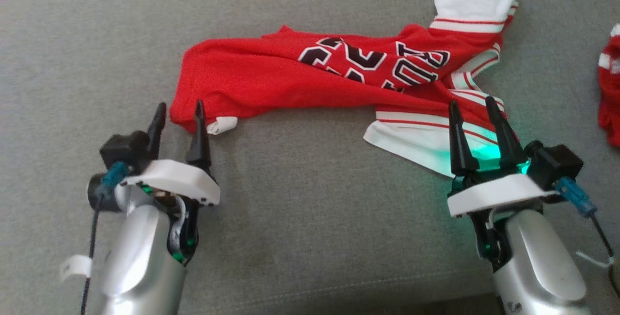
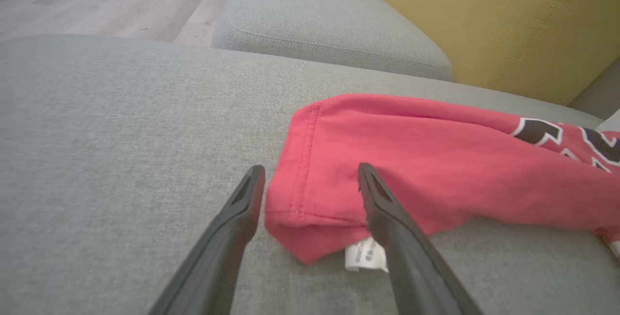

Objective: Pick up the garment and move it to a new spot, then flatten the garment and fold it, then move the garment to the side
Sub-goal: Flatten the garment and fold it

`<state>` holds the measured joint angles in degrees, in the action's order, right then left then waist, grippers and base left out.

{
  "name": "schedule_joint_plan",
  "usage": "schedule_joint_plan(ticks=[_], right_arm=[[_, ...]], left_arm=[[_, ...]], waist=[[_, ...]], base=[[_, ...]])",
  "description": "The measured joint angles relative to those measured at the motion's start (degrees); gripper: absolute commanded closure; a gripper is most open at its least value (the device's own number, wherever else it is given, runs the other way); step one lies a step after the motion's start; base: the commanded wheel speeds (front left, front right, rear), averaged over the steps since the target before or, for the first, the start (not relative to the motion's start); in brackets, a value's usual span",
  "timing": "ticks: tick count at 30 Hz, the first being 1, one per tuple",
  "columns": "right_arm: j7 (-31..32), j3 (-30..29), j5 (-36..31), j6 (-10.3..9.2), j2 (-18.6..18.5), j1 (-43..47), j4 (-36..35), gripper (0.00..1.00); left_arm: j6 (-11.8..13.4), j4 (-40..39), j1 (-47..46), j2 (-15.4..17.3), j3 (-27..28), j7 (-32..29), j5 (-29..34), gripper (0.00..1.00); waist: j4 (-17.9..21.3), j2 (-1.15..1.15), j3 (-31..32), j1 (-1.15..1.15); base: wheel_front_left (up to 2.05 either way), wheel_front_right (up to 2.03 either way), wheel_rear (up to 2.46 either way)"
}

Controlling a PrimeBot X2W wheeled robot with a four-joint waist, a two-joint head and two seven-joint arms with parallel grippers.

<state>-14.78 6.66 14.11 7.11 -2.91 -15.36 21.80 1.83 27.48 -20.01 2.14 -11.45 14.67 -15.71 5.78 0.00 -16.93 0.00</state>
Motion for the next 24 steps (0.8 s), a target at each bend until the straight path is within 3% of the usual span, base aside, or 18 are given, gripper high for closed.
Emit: schedule_joint_plan(ticks=[13,21,22,23,24], right_arm=[[0.0,0.2,1.54,0.0,0.0,-1.74,-1.18,0.0],[0.0,0.21,1.53,0.0,0.0,-1.73,-1.15,0.0],[0.0,0.21,1.53,0.0,0.0,-1.73,-1.13,0.0],[0.0,0.2,1.53,0.0,0.0,-1.73,-1.11,0.0],[0.0,0.18,1.53,0.0,0.0,-1.73,-1.05,0.0]], left_arm=[[-0.74,2.37,-1.6,-0.14,4.33,0.0,-4.38,0.0],[-0.89,3.42,-1.33,-0.15,3.86,0.0,-6.44,0.0],[-0.9,3.76,-1.3,-0.15,3.75,0.0,-6.67,0.1],[-0.91,4.07,-1.29,-0.15,3.66,0.0,-6.78,0.63],[-0.92,4.25,-1.29,-0.15,3.54,0.0,-6.84,1.0]], waist=[[2.79,0.0,-2.7,0.0],[2.97,0.0,-2.16,0.0],[3.0,0.0,-2.05,0.0],[3.05,0.0,-1.93,0.0],[3.09,0.0,-1.82,0.0]], base=[[0.0,0.0,0.0],[0.0,0.0,0.0],[0.0,0.0,0.0],[0.0,0.0,0.0],[0.0,0.0,0.0]])
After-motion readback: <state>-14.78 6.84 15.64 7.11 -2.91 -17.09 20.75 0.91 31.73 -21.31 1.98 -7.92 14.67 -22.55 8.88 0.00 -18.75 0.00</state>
